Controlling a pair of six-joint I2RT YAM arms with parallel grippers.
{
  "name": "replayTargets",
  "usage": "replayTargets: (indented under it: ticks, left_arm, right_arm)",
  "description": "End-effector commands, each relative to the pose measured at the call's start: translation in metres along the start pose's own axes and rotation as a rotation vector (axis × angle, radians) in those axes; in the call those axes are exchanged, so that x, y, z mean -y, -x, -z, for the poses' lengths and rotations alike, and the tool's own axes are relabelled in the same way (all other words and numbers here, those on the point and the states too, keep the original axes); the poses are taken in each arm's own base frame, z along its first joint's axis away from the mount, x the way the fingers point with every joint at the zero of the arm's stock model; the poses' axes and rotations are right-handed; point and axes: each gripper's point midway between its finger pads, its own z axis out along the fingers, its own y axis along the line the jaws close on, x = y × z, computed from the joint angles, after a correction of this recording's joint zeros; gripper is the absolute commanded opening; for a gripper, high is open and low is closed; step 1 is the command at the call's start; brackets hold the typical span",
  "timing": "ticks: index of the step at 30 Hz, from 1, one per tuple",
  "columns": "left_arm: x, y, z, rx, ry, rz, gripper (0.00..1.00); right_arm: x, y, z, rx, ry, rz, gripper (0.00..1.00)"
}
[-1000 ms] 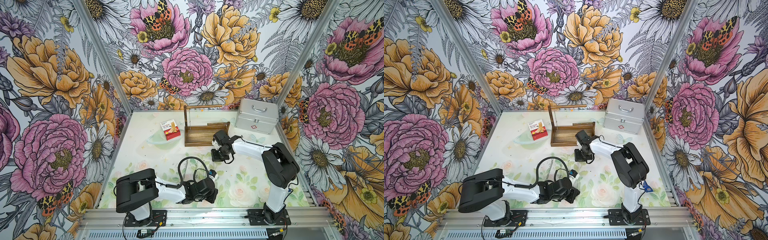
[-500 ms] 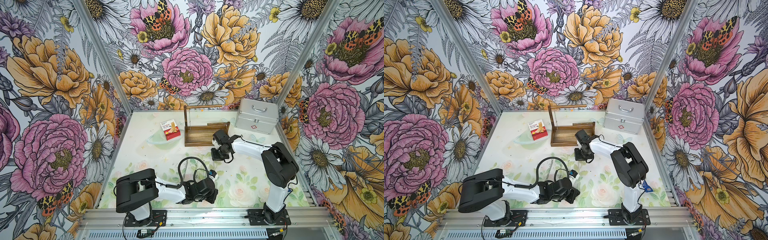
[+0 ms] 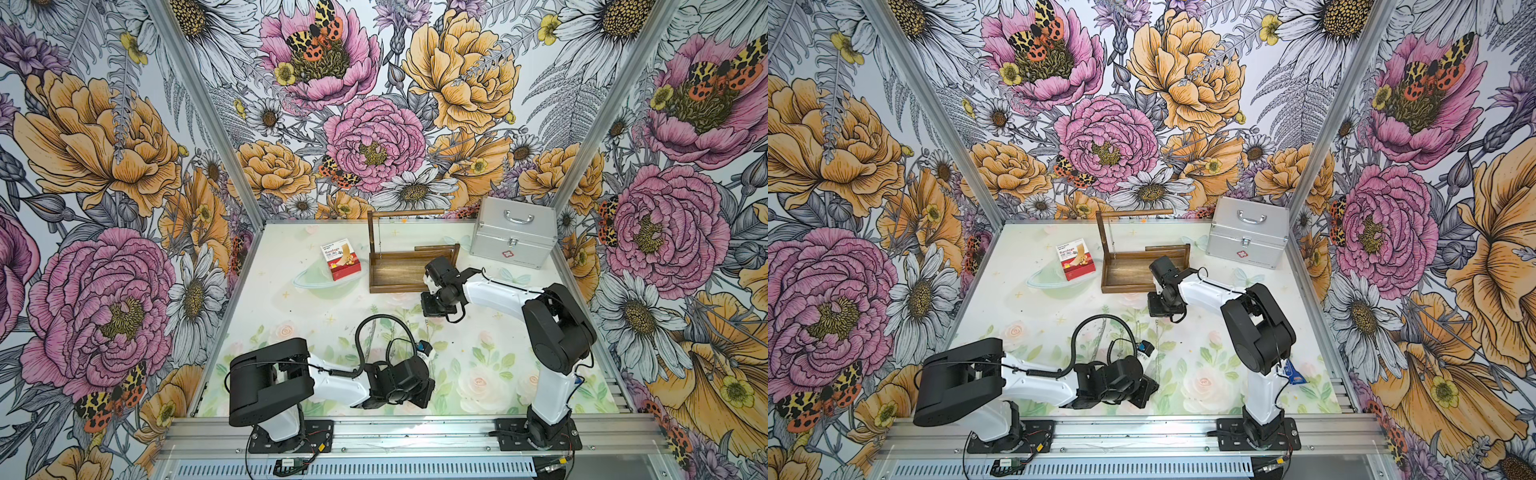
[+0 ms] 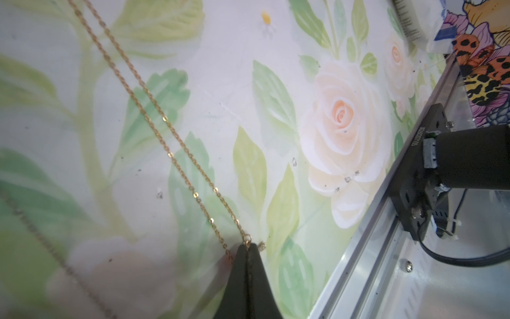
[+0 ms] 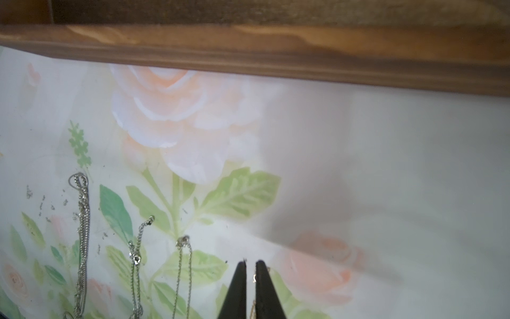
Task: Take the necklace off the jewelry display stand
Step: Place the necklace at the center of the board.
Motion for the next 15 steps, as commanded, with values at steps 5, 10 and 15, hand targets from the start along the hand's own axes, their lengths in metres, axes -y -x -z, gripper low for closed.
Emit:
replayTargets:
  ticks: [5,10,15]
  left_arm:
    - [0.004,0.002,0.005,-0.014,0.013,-0.028,0.01]
    - [0.010,0.011,0.005,-0.014,0.009,-0.043,0.04]
    - [0.018,0.019,0.006,-0.011,0.004,-0.057,0.06]
  right_arm:
    - [-0.002,0.011,0.006,0.039,0.013,0.004,0.12]
    - [-0.003,0.011,0.011,0.071,0.026,0.011,0.15]
    - [-0.003,0.010,0.016,0.100,0.038,0.013,0.16]
